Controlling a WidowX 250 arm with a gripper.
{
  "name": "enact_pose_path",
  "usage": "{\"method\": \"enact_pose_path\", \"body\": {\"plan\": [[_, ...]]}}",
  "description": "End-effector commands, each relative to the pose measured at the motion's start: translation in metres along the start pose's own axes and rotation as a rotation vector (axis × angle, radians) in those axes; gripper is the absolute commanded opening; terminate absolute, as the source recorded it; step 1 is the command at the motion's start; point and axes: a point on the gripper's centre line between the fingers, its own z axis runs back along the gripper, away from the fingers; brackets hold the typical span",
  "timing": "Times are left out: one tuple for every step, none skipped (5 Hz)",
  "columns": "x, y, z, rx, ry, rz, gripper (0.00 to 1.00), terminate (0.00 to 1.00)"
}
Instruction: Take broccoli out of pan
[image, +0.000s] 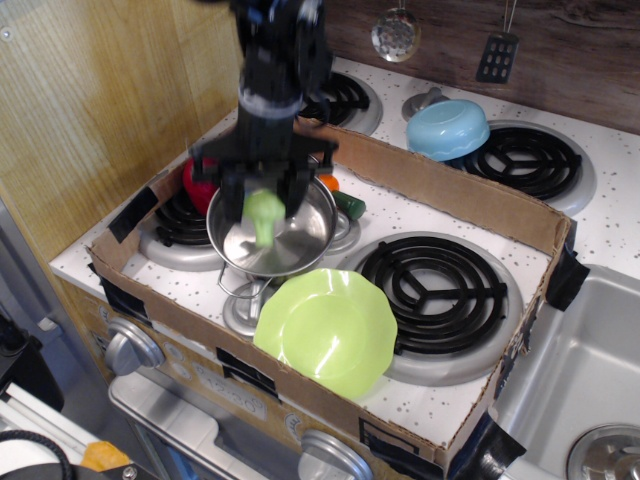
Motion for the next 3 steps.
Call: {"method": "enact_pose_path", "body": {"plan": [[-0.007,-0.009,0.065,0.019,-0.041,0.033,0.00,0.00],[-0.029,-0.031,0.052,-0.084,0.047,0.037,0.00,0.00],[-0.039,-0.049,0.039,-0.153,0.086,-0.013,0.00,0.00]]}}
